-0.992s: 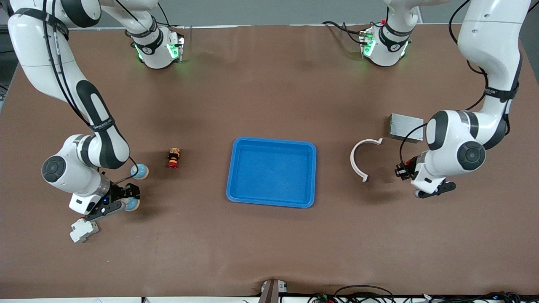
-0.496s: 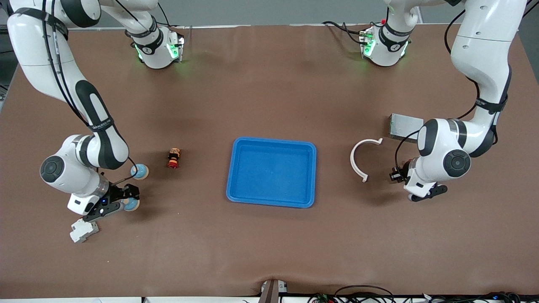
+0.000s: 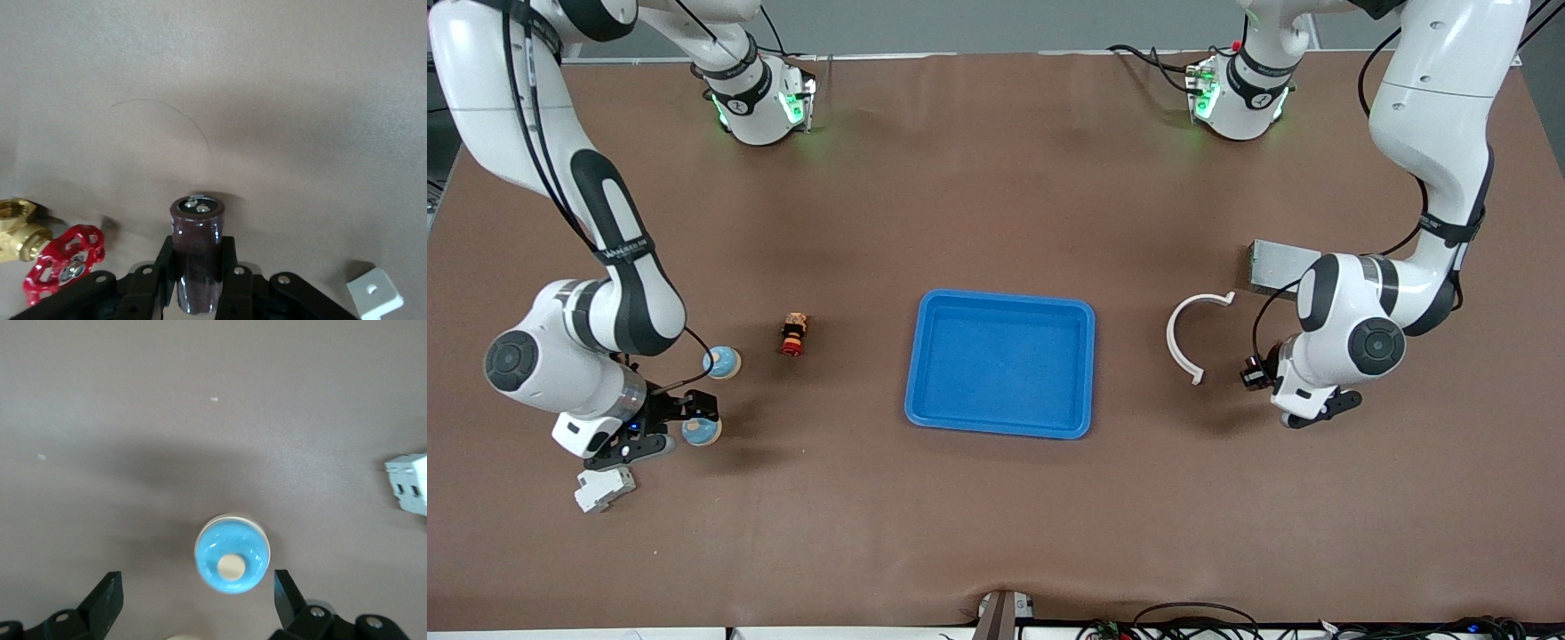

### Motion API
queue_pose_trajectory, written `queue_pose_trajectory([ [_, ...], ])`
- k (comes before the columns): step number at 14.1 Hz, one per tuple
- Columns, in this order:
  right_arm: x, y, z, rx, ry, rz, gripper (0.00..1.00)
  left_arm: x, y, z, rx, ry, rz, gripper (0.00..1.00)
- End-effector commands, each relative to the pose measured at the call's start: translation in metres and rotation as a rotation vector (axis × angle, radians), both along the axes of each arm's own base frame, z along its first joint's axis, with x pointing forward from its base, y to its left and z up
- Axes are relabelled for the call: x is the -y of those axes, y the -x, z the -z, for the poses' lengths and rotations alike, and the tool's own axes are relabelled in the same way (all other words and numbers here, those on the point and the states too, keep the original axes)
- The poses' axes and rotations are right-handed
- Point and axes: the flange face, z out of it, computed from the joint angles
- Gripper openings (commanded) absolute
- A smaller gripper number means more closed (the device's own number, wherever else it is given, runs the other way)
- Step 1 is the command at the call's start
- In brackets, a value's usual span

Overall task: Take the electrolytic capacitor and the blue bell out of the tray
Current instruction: 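Place the capacitor near the valve while the right gripper places the bell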

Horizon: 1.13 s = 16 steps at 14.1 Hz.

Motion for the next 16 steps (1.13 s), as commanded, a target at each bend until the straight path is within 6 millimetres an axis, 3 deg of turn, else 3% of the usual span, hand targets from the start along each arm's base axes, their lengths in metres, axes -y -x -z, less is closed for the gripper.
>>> queue_pose_trajectory([
  [1, -0.006, -0.003, -0.048, -0.030, -0.010, 0.070, 1.00, 0.001, -0.005, 0.002, 0.021, -0.016, -0.001, 0.00],
  [5, -0.029, -0.009, -0.102, -0.050, 0.000, 0.174, 1.00, 0.000, -0.005, 0.002, 0.021, -0.017, -0.001, 0.00],
  [7, -0.038, -0.004, -0.130, -0.041, 0.011, 0.185, 1.00, 0.000, -0.006, 0.001, 0.022, -0.016, -0.004, 0.09],
  [10, -0.031, 0.006, -0.183, -0.028, 0.030, 0.184, 1.00, -0.001, -0.006, 0.001, 0.022, -0.017, -0.001, 0.49],
  [11, -0.024, 0.010, -0.197, -0.034, 0.033, 0.193, 1.00, 0.001, -0.006, 0.001, 0.022, -0.016, 0.003, 0.70],
  [13, 0.005, 0.013, -0.225, -0.039, 0.036, 0.231, 1.00, 0.001, -0.005, -0.001, 0.022, -0.017, 0.002, 1.00],
  [14, 0.023, 0.017, -0.234, -0.056, 0.035, 0.253, 1.00, 0.000, -0.005, -0.004, 0.024, -0.016, -0.001, 1.00],
  [16, 0.034, 0.024, -0.252, -0.060, 0.054, 0.263, 1.00, -0.006, -0.007, -0.021, 0.036, -0.018, -0.001, 1.00],
])
